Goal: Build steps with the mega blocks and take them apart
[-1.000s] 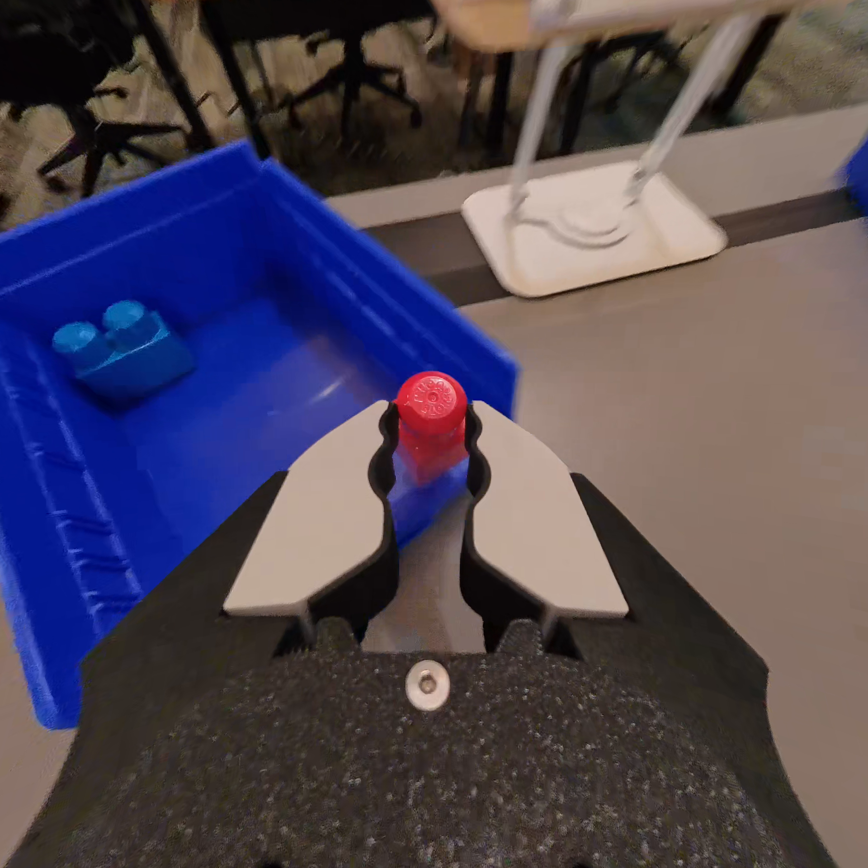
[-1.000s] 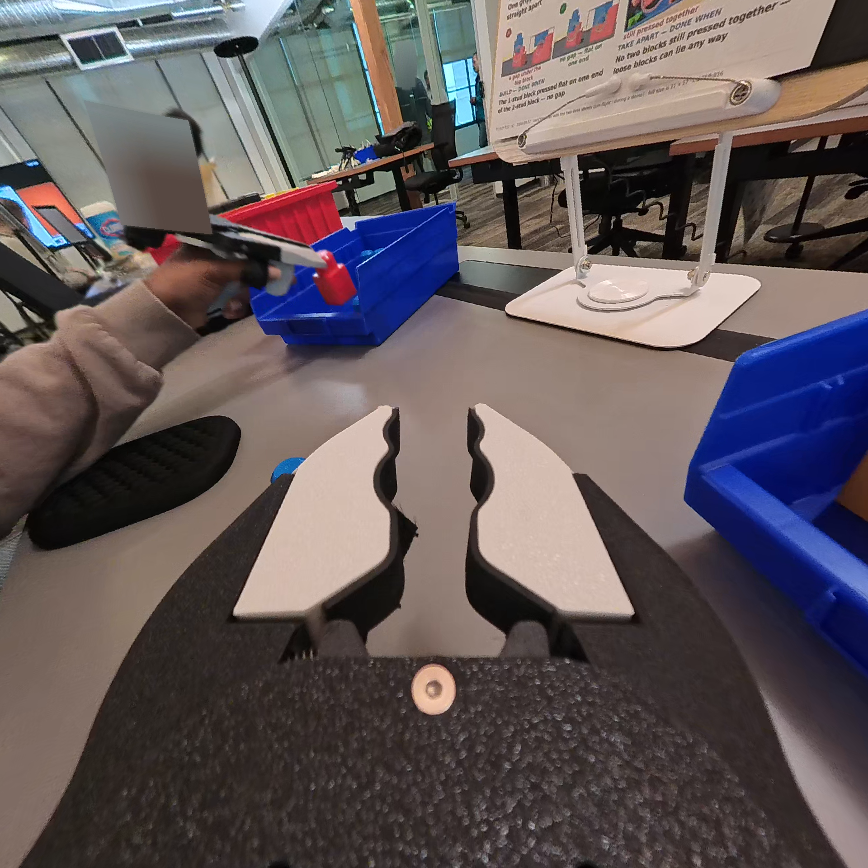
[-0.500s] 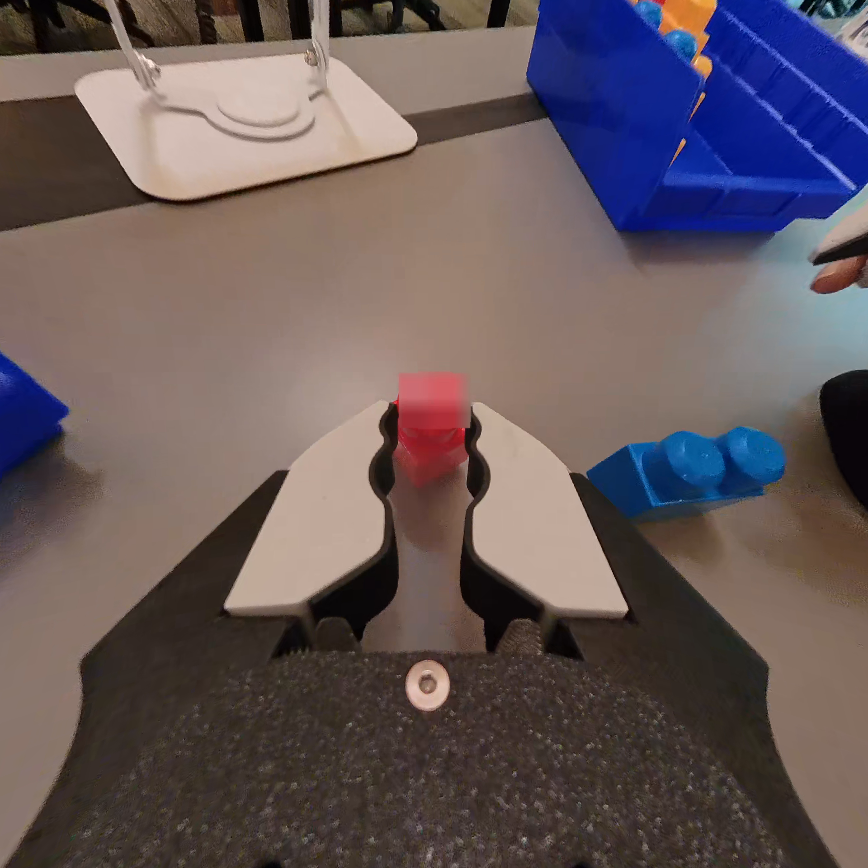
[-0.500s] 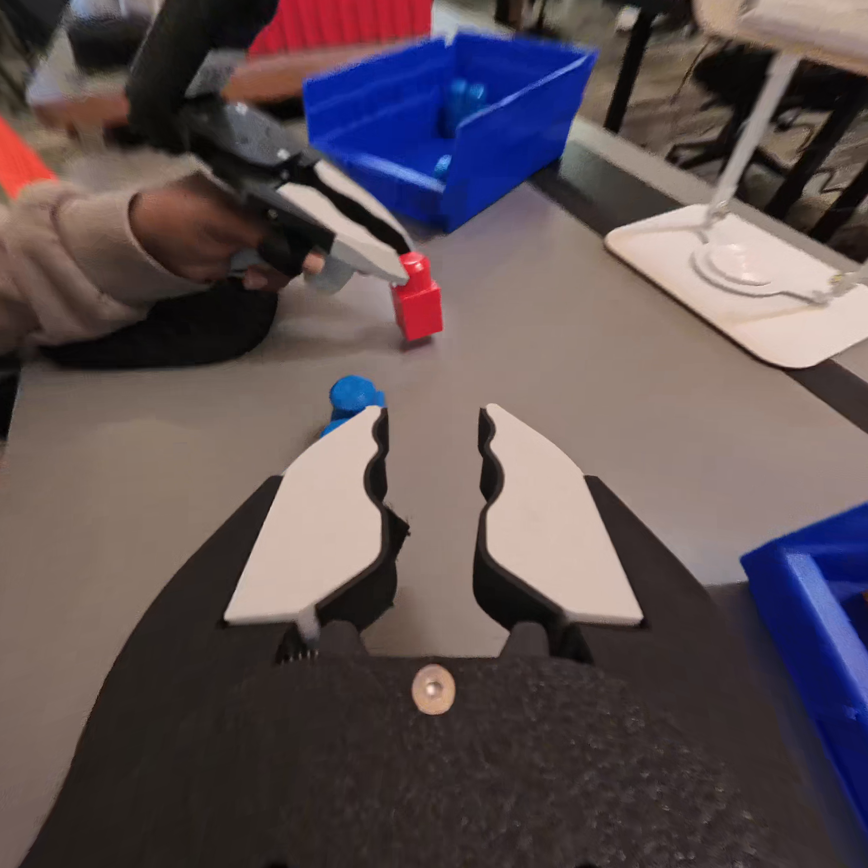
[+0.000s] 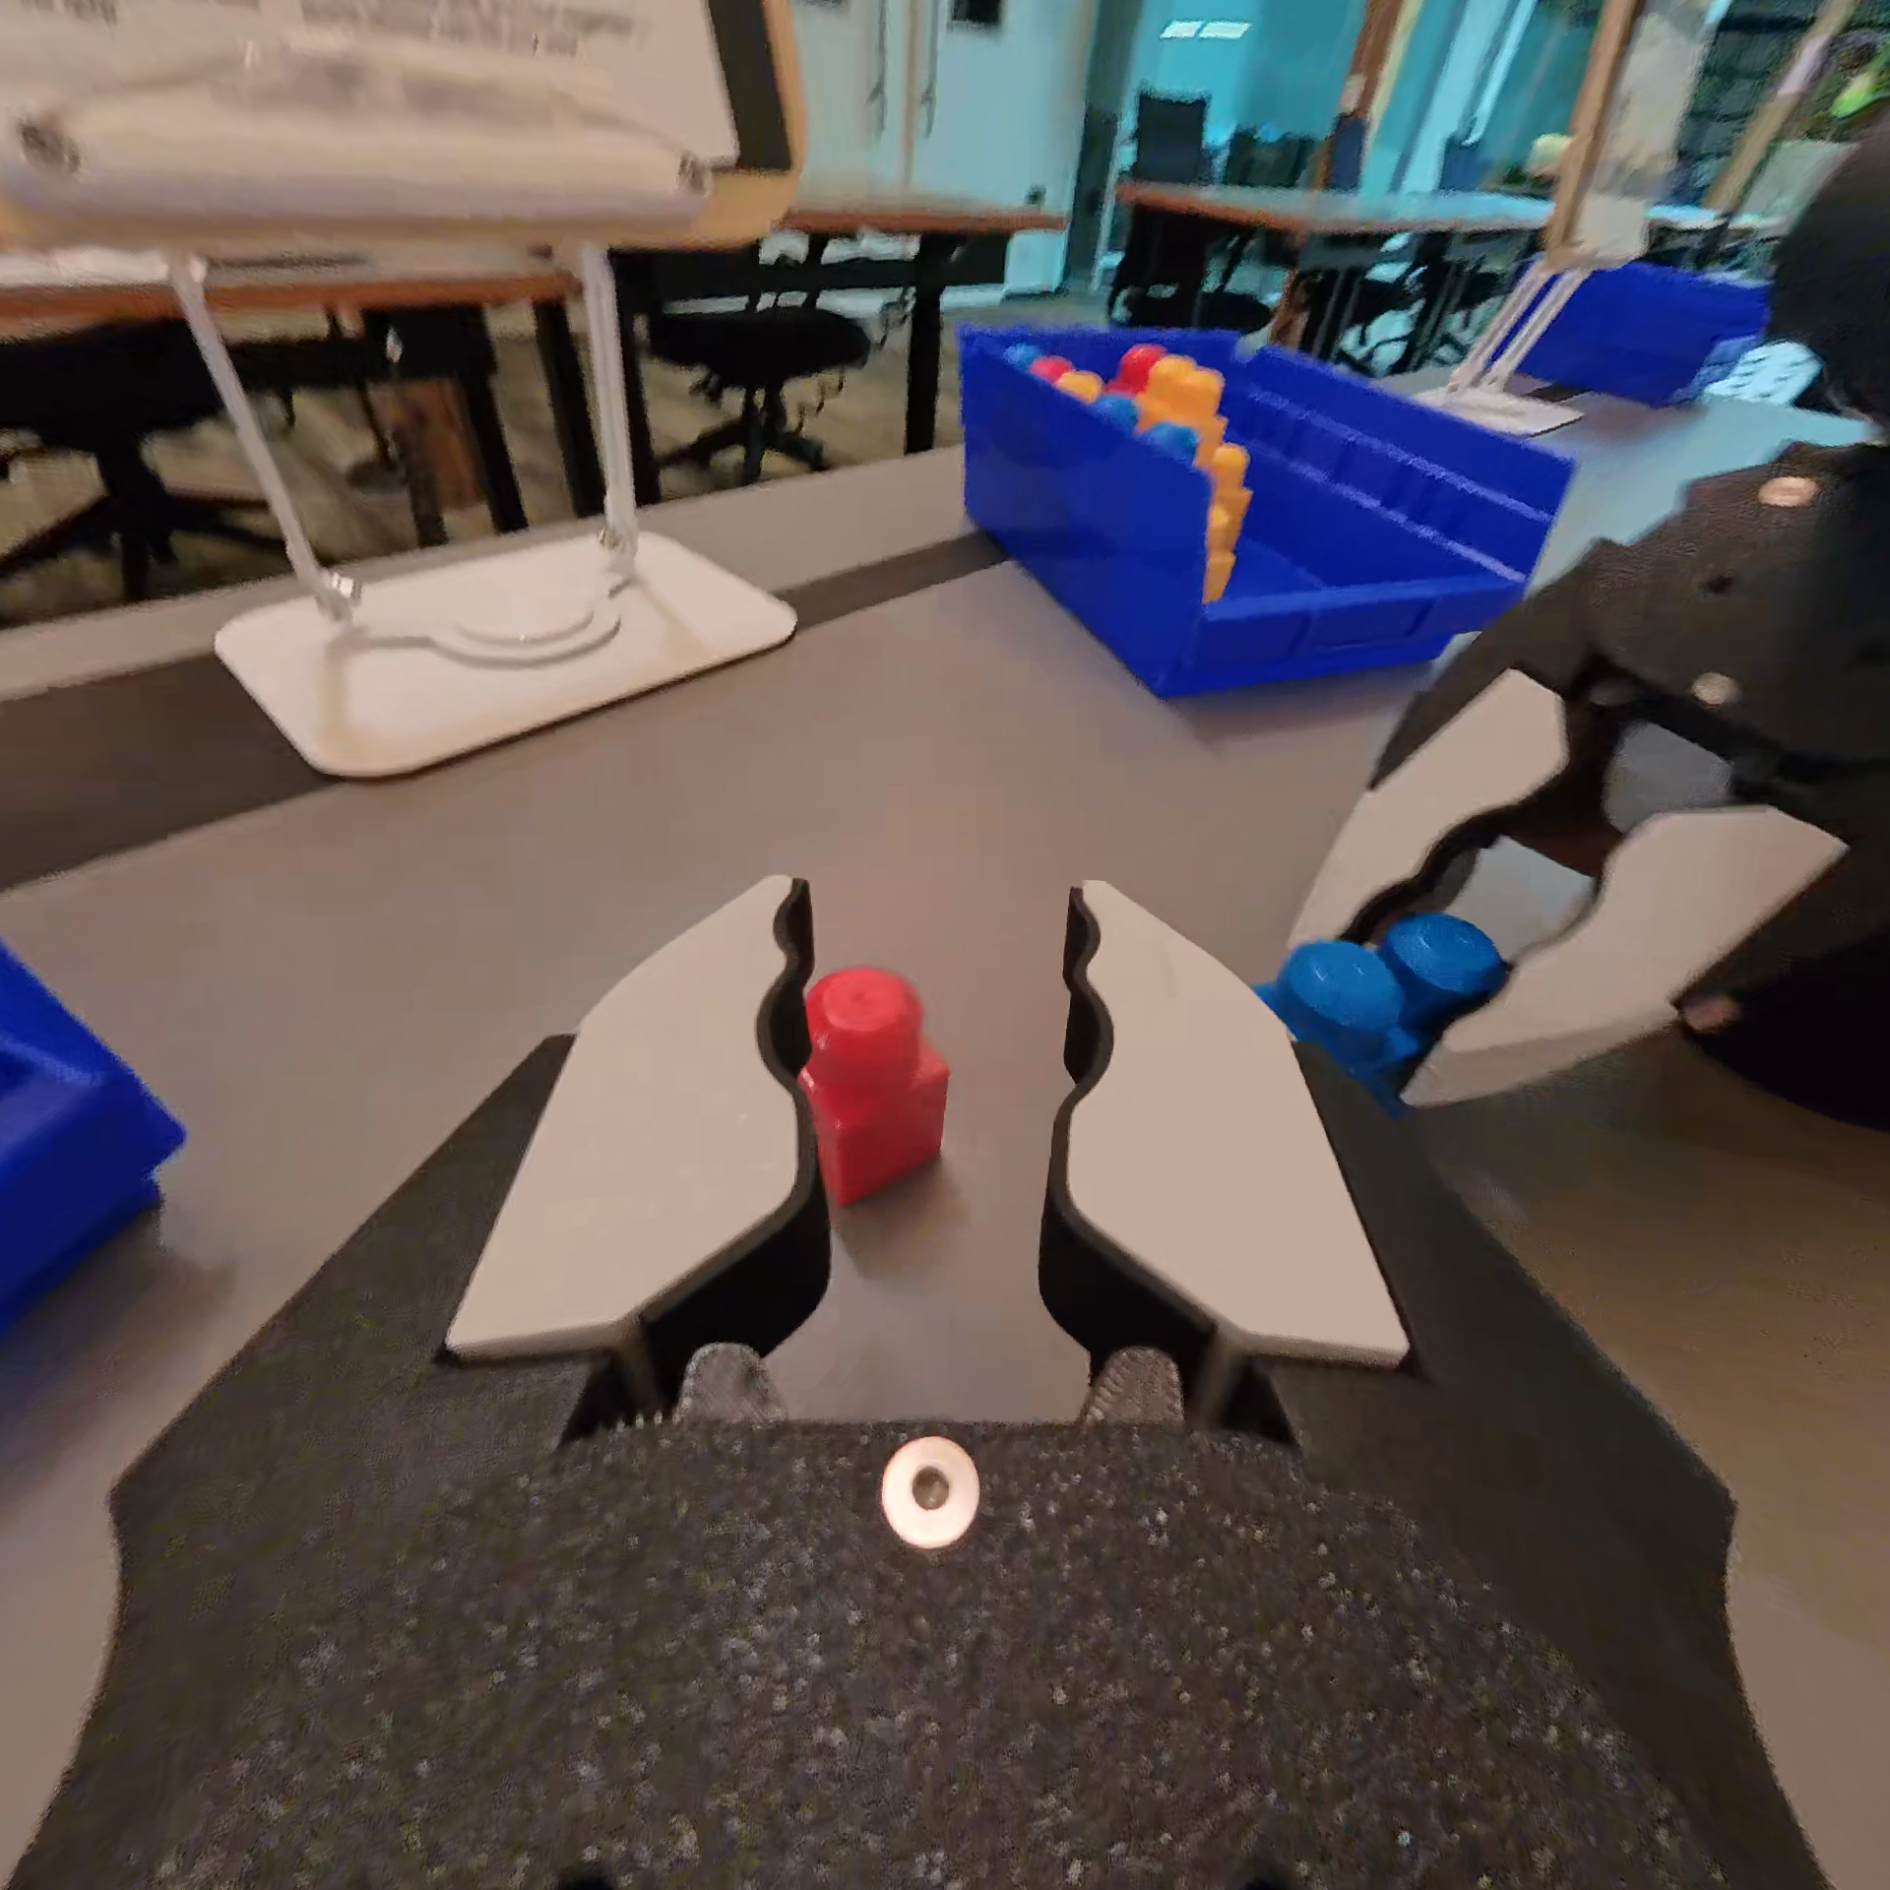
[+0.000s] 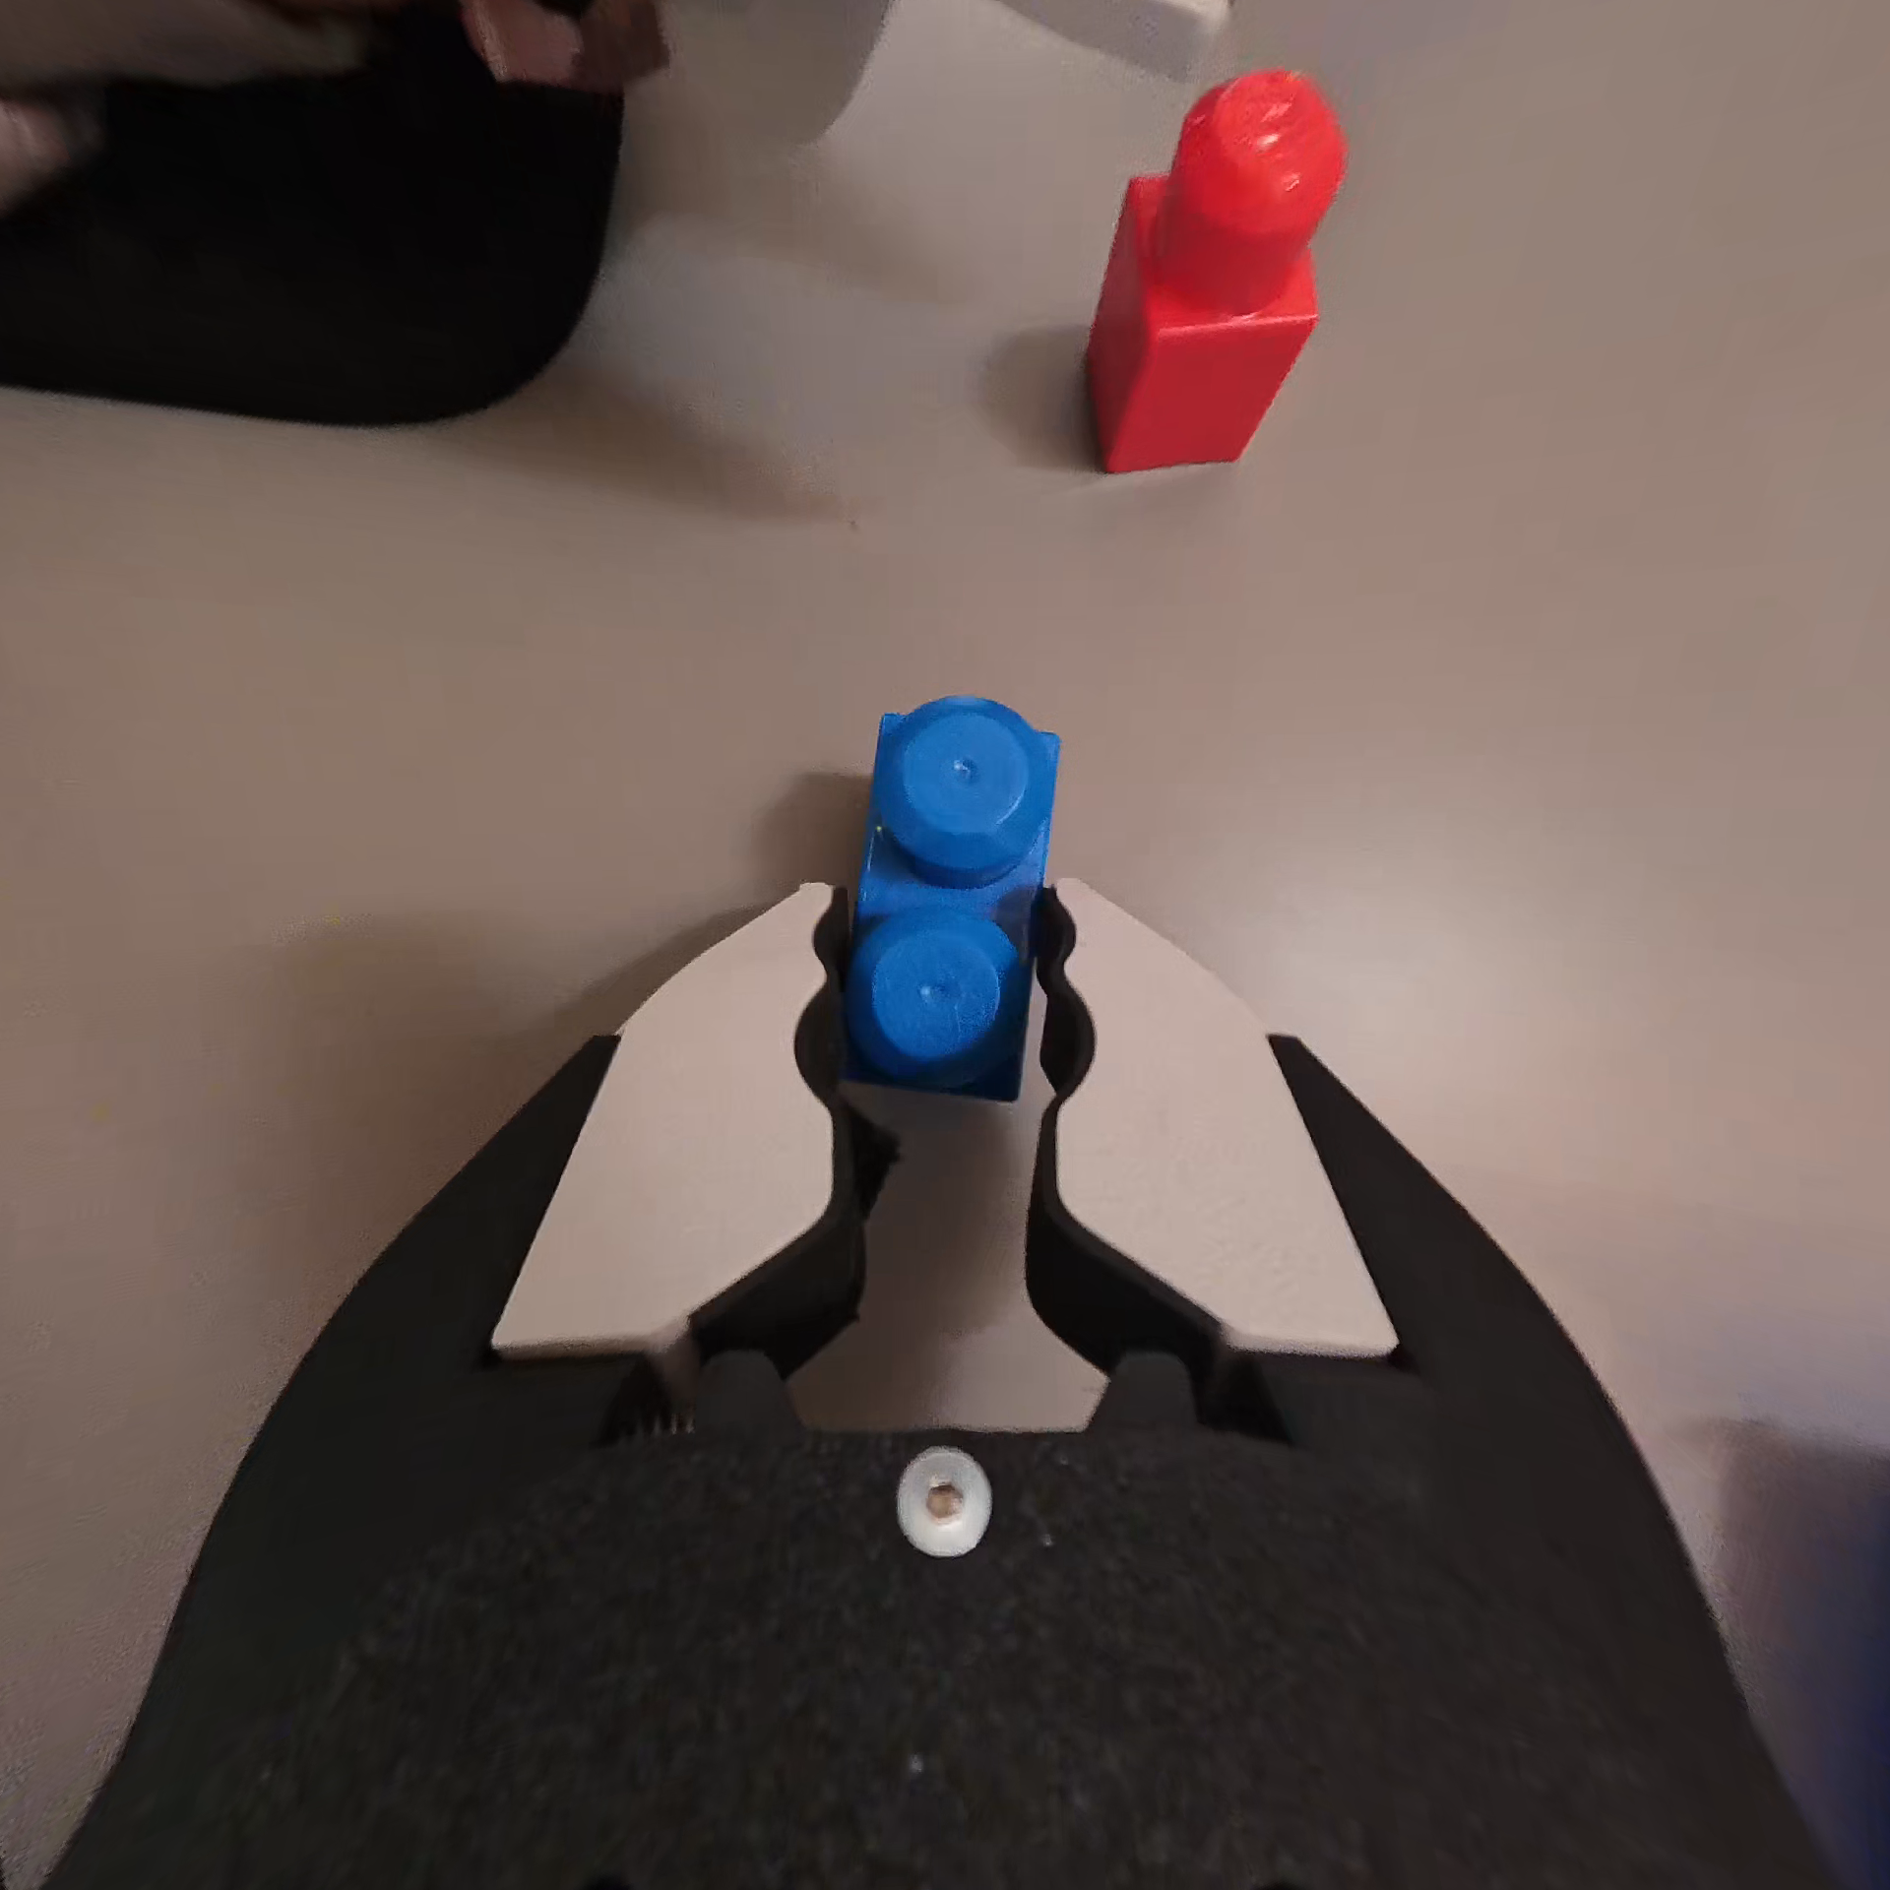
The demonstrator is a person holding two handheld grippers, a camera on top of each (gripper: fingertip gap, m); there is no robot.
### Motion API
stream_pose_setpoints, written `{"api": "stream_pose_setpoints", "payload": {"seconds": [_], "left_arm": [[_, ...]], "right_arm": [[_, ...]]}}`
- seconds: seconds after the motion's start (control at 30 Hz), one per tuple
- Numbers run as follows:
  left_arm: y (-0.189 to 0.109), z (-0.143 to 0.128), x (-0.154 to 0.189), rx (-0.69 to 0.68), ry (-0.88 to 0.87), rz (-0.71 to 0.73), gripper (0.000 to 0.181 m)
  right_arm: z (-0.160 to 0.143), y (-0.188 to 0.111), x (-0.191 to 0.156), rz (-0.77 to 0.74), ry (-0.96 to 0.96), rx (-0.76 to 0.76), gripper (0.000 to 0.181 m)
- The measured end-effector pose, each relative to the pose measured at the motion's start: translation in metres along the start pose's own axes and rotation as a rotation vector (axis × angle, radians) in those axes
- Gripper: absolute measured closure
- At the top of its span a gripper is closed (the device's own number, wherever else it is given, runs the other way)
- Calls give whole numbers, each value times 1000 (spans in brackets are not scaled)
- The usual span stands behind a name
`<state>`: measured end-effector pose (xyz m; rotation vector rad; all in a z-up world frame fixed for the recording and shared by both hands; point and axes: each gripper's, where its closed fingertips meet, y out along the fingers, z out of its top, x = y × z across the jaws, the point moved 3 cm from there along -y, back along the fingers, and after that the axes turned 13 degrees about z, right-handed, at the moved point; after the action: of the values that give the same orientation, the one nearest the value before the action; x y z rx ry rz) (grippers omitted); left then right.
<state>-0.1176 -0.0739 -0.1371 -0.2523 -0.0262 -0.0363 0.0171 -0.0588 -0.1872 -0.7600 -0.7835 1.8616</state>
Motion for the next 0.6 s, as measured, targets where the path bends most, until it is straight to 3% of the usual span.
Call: {"api": "stream_pose_setpoints", "payload": {"seconds": [0.1,0.23,0.33,0.43,0.6], "left_arm": [[-7,10,13,70,-17,-117,134],[-21,26,43,152,-107,-345,135],[-29,40,65,210,-121,-470,135],[-38,54,88,241,-178,-626,135],[-40,62,110,248,-176,-731,138]], "right_arm": [[17,-25,6,52,12,229,147],[54,-90,-2,177,-116,782,147],[62,-118,-14,353,-127,1055,147],[64,-116,-19,410,-140,1133,147],[70,-103,-33,447,-189,1122,147]]}}
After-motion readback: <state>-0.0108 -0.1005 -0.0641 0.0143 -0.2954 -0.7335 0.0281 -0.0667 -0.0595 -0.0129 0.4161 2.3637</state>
